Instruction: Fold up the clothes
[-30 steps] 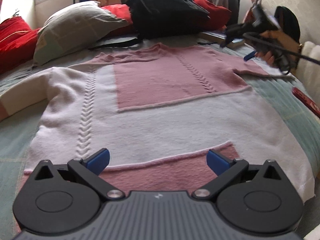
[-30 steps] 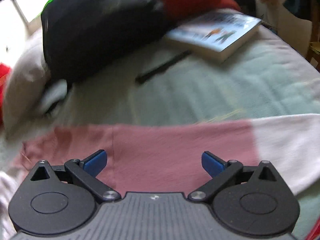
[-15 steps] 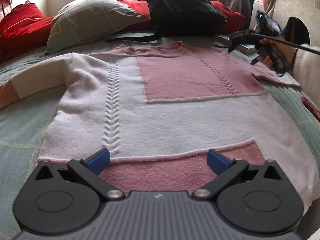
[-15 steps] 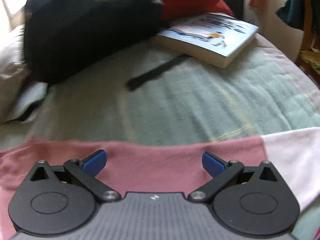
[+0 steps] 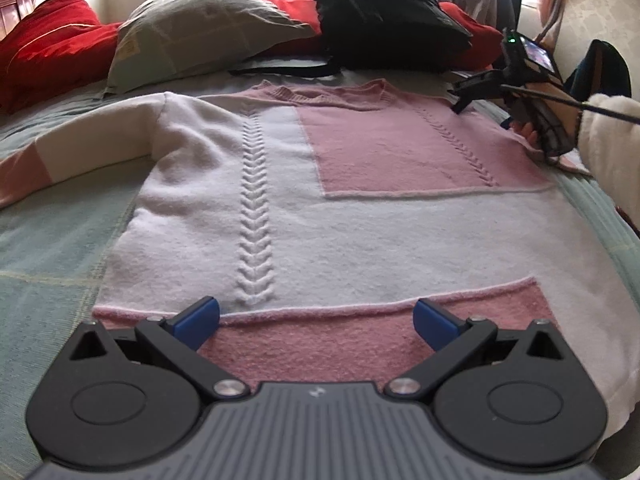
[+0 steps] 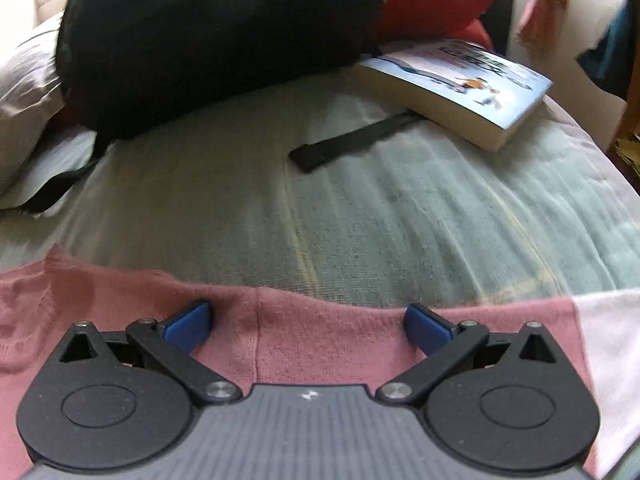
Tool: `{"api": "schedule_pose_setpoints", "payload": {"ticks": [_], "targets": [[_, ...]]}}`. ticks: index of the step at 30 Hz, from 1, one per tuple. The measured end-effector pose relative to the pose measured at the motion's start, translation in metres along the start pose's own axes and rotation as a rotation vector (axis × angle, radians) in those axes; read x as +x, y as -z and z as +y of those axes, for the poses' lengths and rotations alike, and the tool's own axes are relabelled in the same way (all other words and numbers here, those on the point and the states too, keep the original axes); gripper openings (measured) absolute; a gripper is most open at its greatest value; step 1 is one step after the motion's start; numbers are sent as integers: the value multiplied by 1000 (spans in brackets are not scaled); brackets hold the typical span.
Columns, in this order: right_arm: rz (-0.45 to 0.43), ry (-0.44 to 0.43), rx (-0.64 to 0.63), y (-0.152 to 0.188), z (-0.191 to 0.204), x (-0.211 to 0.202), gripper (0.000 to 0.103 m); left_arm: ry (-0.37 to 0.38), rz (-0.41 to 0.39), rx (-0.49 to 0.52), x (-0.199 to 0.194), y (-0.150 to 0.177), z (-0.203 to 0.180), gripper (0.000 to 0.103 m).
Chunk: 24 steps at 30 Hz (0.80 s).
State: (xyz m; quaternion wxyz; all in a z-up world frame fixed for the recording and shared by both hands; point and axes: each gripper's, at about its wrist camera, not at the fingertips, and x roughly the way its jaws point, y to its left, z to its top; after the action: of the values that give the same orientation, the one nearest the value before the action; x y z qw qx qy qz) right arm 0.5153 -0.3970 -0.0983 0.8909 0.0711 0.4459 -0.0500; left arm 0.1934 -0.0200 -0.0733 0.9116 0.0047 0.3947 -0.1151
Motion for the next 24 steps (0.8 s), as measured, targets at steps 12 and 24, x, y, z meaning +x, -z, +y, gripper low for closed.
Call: {"api": "schedule_pose_setpoints", "payload": {"ticks": [12, 24], "targets": [[-84, -366, -332, 82, 5, -89, 103, 30, -9, 57, -14, 7, -18, 102], [-166, -272, -516, 124, -8, -114, 103, 17, 3, 65, -21, 12, -21, 102]]}}
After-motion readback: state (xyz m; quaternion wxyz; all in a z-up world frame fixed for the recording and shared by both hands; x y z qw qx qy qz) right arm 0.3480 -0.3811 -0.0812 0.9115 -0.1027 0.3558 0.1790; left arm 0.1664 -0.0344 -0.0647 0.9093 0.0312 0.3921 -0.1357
